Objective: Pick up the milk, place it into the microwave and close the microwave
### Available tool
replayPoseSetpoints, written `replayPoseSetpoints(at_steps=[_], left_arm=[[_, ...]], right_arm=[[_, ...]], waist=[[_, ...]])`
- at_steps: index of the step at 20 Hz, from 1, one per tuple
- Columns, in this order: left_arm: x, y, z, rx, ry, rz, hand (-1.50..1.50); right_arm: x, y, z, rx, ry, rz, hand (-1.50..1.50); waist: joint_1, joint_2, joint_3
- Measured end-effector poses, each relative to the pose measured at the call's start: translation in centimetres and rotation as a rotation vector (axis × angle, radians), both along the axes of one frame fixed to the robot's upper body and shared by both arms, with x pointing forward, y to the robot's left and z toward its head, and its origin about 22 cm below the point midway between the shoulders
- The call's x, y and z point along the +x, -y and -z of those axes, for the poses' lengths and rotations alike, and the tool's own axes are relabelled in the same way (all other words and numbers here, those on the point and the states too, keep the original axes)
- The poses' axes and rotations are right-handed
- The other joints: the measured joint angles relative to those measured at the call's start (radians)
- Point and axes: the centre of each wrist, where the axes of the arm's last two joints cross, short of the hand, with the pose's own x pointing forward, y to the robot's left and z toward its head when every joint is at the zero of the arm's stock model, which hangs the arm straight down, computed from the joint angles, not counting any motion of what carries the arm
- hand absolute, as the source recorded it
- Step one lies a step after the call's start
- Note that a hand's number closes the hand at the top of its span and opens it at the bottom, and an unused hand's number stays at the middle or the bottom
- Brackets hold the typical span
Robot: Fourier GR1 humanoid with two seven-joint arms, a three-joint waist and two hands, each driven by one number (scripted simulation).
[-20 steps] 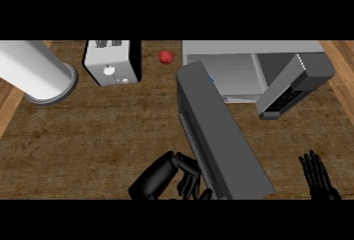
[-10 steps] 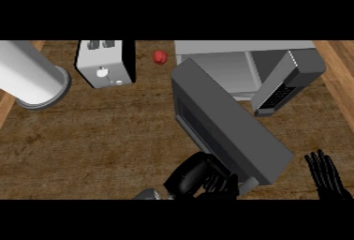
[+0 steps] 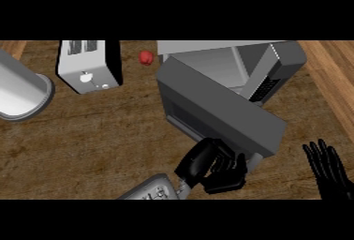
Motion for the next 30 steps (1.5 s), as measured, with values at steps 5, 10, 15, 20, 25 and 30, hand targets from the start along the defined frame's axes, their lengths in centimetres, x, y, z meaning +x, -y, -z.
replayPoseSetpoints(at_steps=[5, 10, 15, 20, 25, 30], left_arm=[[1.9, 0.0, -0.5, -0.074, -0.003, -0.093, -1.50], [3.9, -0.1, -1.0, -0.117, 0.036, -0.198, 1.50], [6.2, -0.3, -1.9, -0.160, 0.049, -0.298, 1.50], [8.1, -0.6, -3.0, -0.221, 0.044, -0.363, 1.50], [9.7, -0.8, -3.8, -0.259, 0.055, -0.407, 1.50], [9.8, -1.0, -3.5, -0.295, 0.057, -0.436, 1.50]], right_arm=[[0.8, -0.7, -1.9, 0.005, 0.036, -0.061, -1.50], [1.2, -1.1, -3.3, 0.022, 0.049, -0.113, -1.50], [1.5, -1.4, -4.9, 0.036, 0.064, -0.168, -1.50], [1.8, -1.6, -6.3, 0.046, 0.075, -0.222, -1.50], [1.6, -1.4, -7.2, 0.056, 0.074, -0.246, -1.50], [1.7, -1.2, -8.2, 0.064, 0.087, -0.268, -1.50]], waist=[[-0.049, 0.015, -0.001], [-0.081, 0.025, -0.001], [-0.112, 0.035, -0.001], [-0.144, 0.049, -0.002], [-0.173, 0.057, -0.001], [-0.190, 0.056, 0.001]])
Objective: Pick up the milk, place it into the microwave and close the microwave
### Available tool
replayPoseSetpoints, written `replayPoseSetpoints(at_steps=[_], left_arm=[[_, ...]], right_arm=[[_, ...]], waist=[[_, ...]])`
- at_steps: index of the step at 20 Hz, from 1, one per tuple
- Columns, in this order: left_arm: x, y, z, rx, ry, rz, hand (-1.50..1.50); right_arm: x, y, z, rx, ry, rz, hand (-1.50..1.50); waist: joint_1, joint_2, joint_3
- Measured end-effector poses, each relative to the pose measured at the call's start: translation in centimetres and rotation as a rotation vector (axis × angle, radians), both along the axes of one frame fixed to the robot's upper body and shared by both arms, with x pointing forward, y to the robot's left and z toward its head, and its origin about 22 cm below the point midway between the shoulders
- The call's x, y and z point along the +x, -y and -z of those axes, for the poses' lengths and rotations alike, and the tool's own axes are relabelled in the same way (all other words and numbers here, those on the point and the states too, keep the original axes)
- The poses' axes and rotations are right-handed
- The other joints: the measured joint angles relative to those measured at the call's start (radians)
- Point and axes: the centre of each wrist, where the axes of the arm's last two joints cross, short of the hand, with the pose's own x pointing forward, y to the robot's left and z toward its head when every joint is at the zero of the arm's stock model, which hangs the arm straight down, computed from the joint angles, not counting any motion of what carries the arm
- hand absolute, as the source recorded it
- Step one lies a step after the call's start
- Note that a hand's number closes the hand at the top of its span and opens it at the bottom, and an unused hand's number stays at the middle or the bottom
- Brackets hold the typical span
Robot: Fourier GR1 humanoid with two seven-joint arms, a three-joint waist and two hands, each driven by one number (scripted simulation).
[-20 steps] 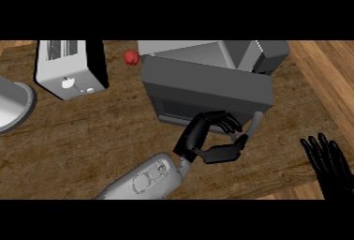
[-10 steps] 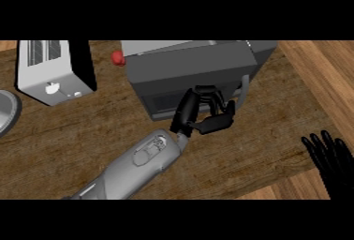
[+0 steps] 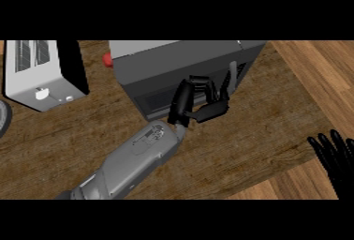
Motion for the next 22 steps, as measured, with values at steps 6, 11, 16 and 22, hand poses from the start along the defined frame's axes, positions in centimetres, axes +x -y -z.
replayPoseSetpoints(at_steps=[6, 11, 16, 22], left_arm=[[0.0, -0.1, 0.2, -0.031, 0.020, -0.024, 1.50], [0.1, -0.2, 0.4, -0.044, 0.040, -0.042, 1.50], [0.1, -0.3, 0.6, -0.052, 0.057, -0.065, 1.50], [0.2, -0.3, 0.6, -0.070, 0.067, -0.080, 1.50]], right_arm=[[0.0, 0.0, -0.9, 0.012, 0.005, -0.037, -1.50], [-0.1, 0.0, -1.7, 0.022, 0.012, -0.062, -1.50], [0.0, 0.3, -2.7, 0.018, 0.037, -0.073, -1.50], [-0.2, 0.4, -3.3, 0.036, 0.044, -0.089, -1.50]], waist=[[-0.012, 0.002, 0.001], [-0.020, 0.002, 0.003], [-0.029, 0.001, 0.004], [-0.037, 0.004, 0.004]])
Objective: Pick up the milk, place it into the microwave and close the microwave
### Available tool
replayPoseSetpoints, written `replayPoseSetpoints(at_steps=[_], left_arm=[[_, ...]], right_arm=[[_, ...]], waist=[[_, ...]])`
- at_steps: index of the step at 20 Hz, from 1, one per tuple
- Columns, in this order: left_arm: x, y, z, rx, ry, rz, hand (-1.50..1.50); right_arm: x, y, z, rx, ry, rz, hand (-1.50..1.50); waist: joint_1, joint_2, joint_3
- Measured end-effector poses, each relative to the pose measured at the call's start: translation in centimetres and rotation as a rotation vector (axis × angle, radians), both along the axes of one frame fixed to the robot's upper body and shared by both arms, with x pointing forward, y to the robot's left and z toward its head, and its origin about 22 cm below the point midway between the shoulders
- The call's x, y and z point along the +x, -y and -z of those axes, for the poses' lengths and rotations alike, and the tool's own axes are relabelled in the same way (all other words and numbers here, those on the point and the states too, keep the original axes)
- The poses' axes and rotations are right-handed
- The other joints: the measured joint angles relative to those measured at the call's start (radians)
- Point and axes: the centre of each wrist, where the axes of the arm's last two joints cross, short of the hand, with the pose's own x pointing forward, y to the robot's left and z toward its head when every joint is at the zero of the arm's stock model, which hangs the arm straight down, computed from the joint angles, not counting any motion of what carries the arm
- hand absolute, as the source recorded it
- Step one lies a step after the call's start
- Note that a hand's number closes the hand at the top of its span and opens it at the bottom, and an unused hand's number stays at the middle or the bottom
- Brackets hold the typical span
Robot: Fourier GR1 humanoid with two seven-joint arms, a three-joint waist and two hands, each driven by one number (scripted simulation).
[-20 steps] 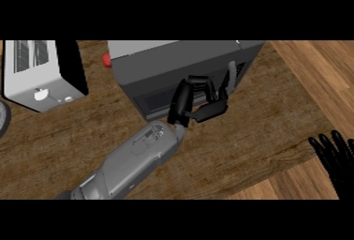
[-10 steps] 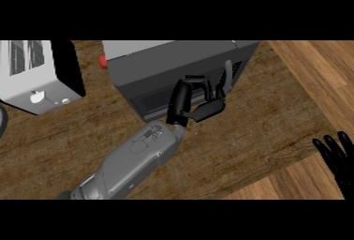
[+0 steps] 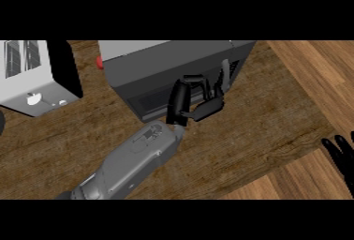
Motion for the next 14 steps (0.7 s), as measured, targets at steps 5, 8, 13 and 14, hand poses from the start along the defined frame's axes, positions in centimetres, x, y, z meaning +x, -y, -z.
replayPoseSetpoints(at_steps=[5, 8, 13, 14], left_arm=[[0.07, 0.01, 0.06, -0.006, 0.010, -0.011, 1.50], [0.11, 0.05, 0.09, -0.005, 0.017, -0.011, 1.50], [0.17, 0.07, 0.15, -0.009, 0.023, -0.015, 1.50], [0.19, 0.09, 0.15, -0.010, 0.024, -0.013, 1.50]], right_arm=[[-0.41, 0.14, -0.25, 0.023, -0.012, -0.017, -1.50], [-0.56, 0.38, -0.47, 0.023, -0.020, -0.024, -1.50], [-0.84, 0.74, -1.00, 0.020, -0.025, -0.037, -1.50], [-0.93, 0.81, -1.03, 0.020, -0.029, -0.039, -1.50]], waist=[[-0.008, 0.002, 0.001], [-0.009, 0.003, 0.001], [-0.014, 0.003, 0.001], [-0.014, 0.003, 0.001]])
